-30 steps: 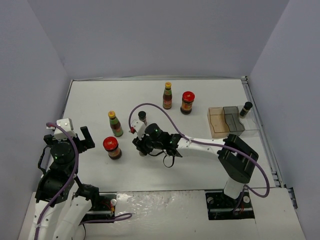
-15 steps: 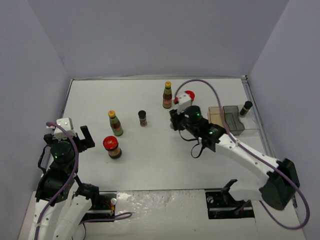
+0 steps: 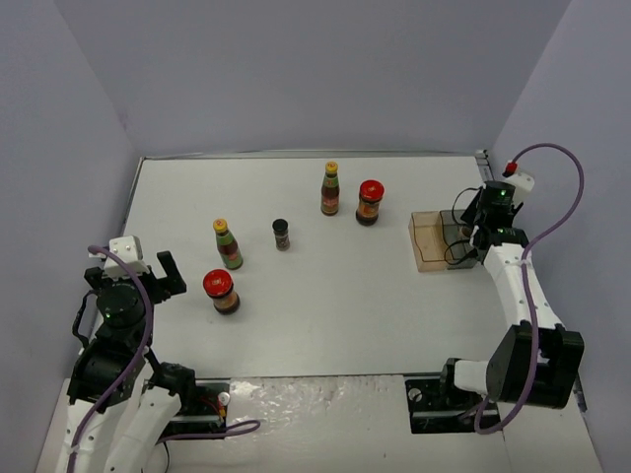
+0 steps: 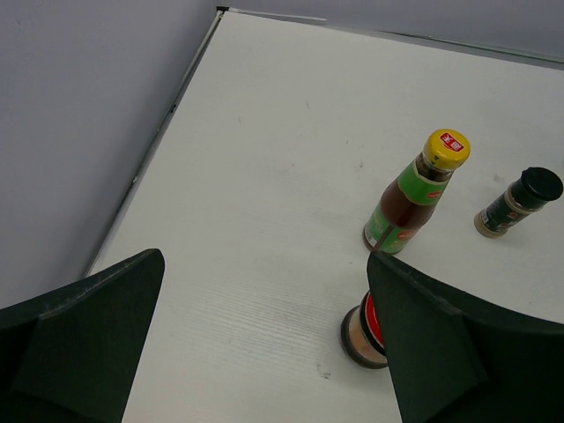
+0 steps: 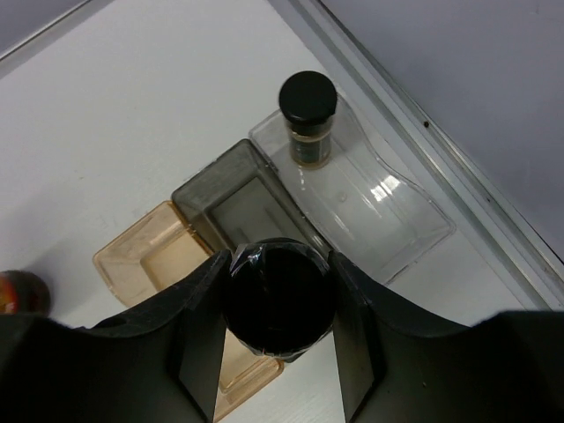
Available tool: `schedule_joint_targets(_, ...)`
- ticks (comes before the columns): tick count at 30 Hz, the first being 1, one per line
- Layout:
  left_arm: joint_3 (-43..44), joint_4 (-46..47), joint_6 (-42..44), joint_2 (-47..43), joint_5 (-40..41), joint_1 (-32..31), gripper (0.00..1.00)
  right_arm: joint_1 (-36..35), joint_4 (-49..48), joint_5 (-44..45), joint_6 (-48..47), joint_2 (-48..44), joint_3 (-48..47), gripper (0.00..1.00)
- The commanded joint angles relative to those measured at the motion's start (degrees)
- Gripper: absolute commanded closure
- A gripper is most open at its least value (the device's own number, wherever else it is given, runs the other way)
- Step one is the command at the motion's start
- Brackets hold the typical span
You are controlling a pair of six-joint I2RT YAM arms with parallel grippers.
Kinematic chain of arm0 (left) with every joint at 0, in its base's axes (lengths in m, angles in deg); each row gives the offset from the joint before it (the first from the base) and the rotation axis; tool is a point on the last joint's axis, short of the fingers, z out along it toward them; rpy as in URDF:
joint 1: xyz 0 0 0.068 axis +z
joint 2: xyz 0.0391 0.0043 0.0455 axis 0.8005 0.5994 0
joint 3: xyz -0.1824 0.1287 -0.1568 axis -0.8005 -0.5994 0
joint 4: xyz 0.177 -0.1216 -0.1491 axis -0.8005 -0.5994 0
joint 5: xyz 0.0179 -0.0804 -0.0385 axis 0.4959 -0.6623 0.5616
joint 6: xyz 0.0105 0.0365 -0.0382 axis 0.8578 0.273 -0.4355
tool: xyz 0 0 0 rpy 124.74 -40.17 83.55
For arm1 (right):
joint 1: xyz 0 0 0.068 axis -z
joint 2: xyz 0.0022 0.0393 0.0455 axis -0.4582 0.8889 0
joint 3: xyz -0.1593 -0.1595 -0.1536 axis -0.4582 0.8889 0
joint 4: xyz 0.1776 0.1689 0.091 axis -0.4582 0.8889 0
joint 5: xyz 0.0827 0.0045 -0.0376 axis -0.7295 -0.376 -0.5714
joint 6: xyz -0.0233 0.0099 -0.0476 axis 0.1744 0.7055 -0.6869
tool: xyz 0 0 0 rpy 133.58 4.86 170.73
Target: Organize the condiment bottles
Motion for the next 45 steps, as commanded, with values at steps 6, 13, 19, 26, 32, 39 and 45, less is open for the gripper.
schedule_joint_targets(6, 1.5, 3.1, 0.3, -0.8, 1.0, -1.4, 0.03, 4.4, -11.8, 6.8, 0.3, 6.8, -2.7, 1.00)
schedule_joint_targets(13, 1.4, 3.1, 0.4, -1.3, 1.4, -1.5, 0.03, 7.0, -17.0, 7.8, -2.0, 10.4, -3.0, 1.00)
schedule_joint_targets(19, 1.4, 3.3, 0.5, -1.1, 1.4, -1.5, 0.03, 7.7, -19.5, 7.9, -3.6, 14.8, -3.8, 1.00)
schedule_joint_targets(26, 1.4, 3.1, 0.6, -0.8, 1.6, -1.5, 0.03, 8.2, -23.2, 5.6, -4.8, 18.4, -2.9, 1.00)
schedule_joint_targets(32, 1.4, 3.2, 0.6, -0.5, 1.6, -1.5, 0.03, 8.4, -25.8, 3.8, -6.1, 21.7, -2.4, 0.98)
schedule_joint_targets(39, 1.4, 3.3, 0.7, 0.0, 1.5, -1.5, 0.03, 8.6, -26.6, 1.9, -6.7, 25.0, -2.8, 0.87)
schedule_joint_targets(45, 1.3, 3.4, 0.8, 0.0, 1.3, -1.5, 0.03, 8.6, -27.0, 1.4, -7.3, 25.5, -2.5, 0.65)
